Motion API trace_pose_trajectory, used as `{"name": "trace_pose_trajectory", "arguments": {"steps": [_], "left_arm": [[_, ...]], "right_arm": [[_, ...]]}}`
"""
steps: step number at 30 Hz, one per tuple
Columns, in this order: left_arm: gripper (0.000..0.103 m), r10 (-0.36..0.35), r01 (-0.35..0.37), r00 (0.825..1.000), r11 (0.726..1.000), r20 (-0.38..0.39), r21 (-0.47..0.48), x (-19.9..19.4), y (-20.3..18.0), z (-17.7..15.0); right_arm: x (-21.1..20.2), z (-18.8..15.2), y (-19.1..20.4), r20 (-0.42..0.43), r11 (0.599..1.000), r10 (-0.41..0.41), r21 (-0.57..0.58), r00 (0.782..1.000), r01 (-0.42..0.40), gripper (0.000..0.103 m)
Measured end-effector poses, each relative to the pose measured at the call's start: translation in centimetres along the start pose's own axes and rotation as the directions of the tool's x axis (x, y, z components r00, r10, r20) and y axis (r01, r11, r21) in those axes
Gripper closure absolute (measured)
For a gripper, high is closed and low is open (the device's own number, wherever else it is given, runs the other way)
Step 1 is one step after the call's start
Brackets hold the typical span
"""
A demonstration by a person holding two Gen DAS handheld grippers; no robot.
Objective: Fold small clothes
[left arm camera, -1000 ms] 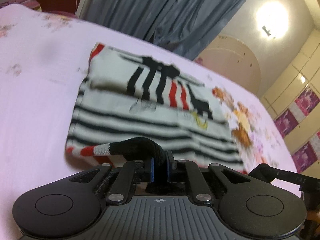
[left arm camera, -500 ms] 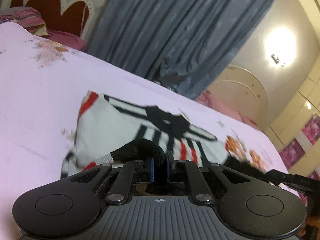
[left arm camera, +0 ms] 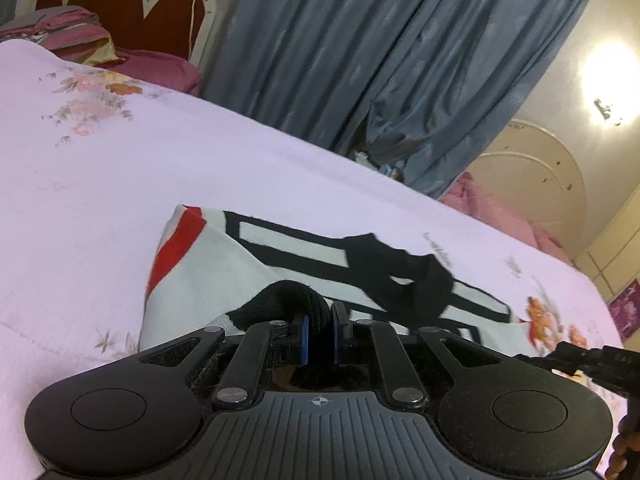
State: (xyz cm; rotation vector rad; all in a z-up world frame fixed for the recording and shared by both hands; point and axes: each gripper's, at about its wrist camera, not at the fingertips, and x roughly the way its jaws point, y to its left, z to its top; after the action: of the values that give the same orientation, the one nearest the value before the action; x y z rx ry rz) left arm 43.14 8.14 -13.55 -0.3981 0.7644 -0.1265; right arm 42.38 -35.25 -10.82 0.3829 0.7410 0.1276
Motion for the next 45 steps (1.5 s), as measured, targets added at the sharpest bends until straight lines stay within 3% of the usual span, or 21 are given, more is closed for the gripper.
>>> {"name": "trace_pose_trajectory", "arguments": {"steps": [5,6,8,9,10,11,12,13,15,21,23,25,26,27,28,30,31,37,45], "left_arm": [[0.093,0.019,-0.019,0.998,1.0,-0.053,0.009,2.7,0.0,0.5],[0.093,0.021,-0.02,0.997,1.0,-0.074,0.014,3.2,0.0,0.5],[0.092,0.021,-0.019,0.994,1.0,-0.104,0.021,3.6,0.0,0.6],[0.088,0.02,-0.018,0.993,1.0,-0.117,0.025,3.7,0.1,0.7],[0.082,0.019,-0.016,0.992,1.0,-0.126,0.021,3.7,0.4,0.7],[0.055,0.024,-0.023,0.992,1.0,-0.126,0.01,3.6,0.7,0.8],[0.026,0.035,-0.034,0.993,0.999,-0.112,0.005,3.3,0.9,0.9],[0.018,0.042,-0.041,0.995,0.999,-0.086,0.014,3.0,1.0,0.9],[0.016,0.056,-0.053,0.997,0.996,-0.054,0.067,2.5,0.9,0.9],[0.016,0.038,-0.023,0.992,0.992,-0.12,0.125,3.8,0.8,0.7],[0.016,0.04,-0.019,0.988,0.99,-0.146,0.141,4.6,0.7,0.6],[0.029,0.051,-0.025,0.988,0.985,-0.148,0.173,5.0,0.3,0.5],[0.053,0.057,-0.028,0.986,0.982,-0.155,0.188,5.3,0.1,0.5],[0.07,0.067,-0.035,0.984,0.98,-0.163,0.194,5.5,0.0,0.5],[0.073,0.074,-0.042,0.984,0.98,-0.163,0.194,5.5,0.0,0.5],[0.093,0.087,-0.052,0.984,0.975,-0.156,0.217,5.4,-0.2,0.4],[0.098,0.086,-0.052,0.985,0.974,-0.149,0.222,5.1,-0.2,0.5],[0.098,0.068,-0.065,0.998,0.977,-0.004,0.202,2.8,-0.5,2.3],[0.098,0.129,-0.137,0.989,0.982,0.069,0.128,4.3,0.9,4.5]], "right_arm": [[2.5,1.1,-0.6,-0.018,1.0,-0.027,-0.013,0.999,0.027,0.095],[3.0,1.2,-0.7,-0.025,1.0,-0.023,-0.017,0.999,0.023,0.092],[3.6,1.6,-0.9,-0.049,1.0,0.007,-0.021,0.999,-0.008,0.075],[3.5,1.7,-1.0,-0.042,0.999,0.006,-0.034,0.999,-0.007,0.07],[3.4,1.7,-1.1,-0.035,0.999,0.003,-0.046,0.999,-0.005,0.059],[3.3,1.8,-1.3,-0.034,0.998,0.007,-0.054,0.999,-0.009,0.051],[3.2,1.7,-1.5,-0.036,0.998,0.02,-0.055,0.999,-0.021,0.05],[3.2,1.7,-1.8,-0.042,0.998,0.035,-0.049,0.999,-0.037,0.05],[3.3,1.5,-2.1,-0.057,0.997,0.065,-0.04,0.996,-0.068,0.05],[4.8,0.3,-1.3,-0.117,0.989,0.047,-0.134,0.992,-0.062,0.054],[5.3,0.1,-1.1,-0.136,0.986,0.055,-0.146,0.989,-0.075,0.068],[5.8,-0.1,-0.5,-0.152,0.979,0.038,-0.191,0.988,-0.067,0.079],[5.9,-0.2,-0.3,-0.159,0.975,0.032,-0.21,0.987,-0.065,0.089],[5.9,-0.4,0.0,-0.164,0.971,0.03,-0.228,0.986,-0.068,0.092],[5.9,-0.4,0.2,-0.161,0.968,0.029,-0.242,0.987,-0.068,0.095],[5.5,-0.5,0.6,-0.146,0.961,0.044,-0.265,0.988,-0.082,0.096],[5.2,-0.4,0.7,-0.133,0.959,0.051,-0.27,0.99,-0.085,0.097],[3.7,1.8,1.5,-0.014,0.961,0.072,-0.268,0.997,-0.073,0.097],[5.5,4.8,1.7,0.062,0.967,0.036,-0.253,0.997,-0.02,0.098]]}}
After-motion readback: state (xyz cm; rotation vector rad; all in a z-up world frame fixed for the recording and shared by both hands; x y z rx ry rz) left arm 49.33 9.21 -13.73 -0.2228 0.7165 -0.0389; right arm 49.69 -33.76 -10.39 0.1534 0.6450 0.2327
